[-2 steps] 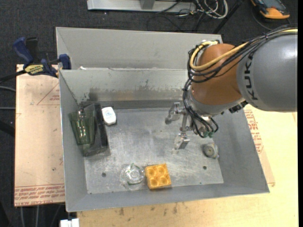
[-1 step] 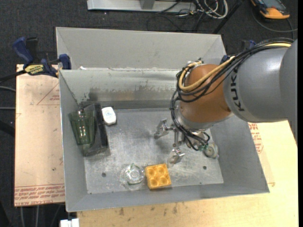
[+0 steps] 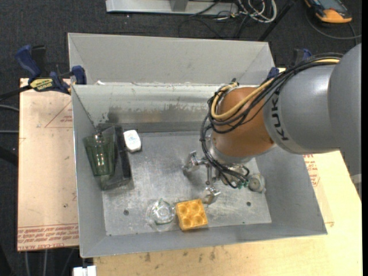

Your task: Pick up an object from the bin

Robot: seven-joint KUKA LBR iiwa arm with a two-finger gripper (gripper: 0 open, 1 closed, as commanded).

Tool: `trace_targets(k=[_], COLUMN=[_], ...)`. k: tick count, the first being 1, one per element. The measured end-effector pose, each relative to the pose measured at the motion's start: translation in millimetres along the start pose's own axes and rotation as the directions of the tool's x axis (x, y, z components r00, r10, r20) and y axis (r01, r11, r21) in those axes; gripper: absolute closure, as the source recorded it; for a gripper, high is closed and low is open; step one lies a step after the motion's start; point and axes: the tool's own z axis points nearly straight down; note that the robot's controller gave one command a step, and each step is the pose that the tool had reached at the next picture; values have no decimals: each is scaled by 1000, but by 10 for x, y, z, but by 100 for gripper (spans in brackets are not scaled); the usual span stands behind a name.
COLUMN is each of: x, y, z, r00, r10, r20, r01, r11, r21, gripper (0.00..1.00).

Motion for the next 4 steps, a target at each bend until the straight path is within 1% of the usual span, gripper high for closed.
trace_targets(k=[1,2,3,4], x=[154,331,284,284], y=[247,286,852,851], z=[-131,-77,-30,-29], r00=[977,937,883,884], r10=[-215,-350,-469,-468], r20=[-6,-4,15,15], r01=[215,350,468,468], r11=[977,937,883,884], r21=[-3,-5,18,18], gripper=[0,0,100,100])
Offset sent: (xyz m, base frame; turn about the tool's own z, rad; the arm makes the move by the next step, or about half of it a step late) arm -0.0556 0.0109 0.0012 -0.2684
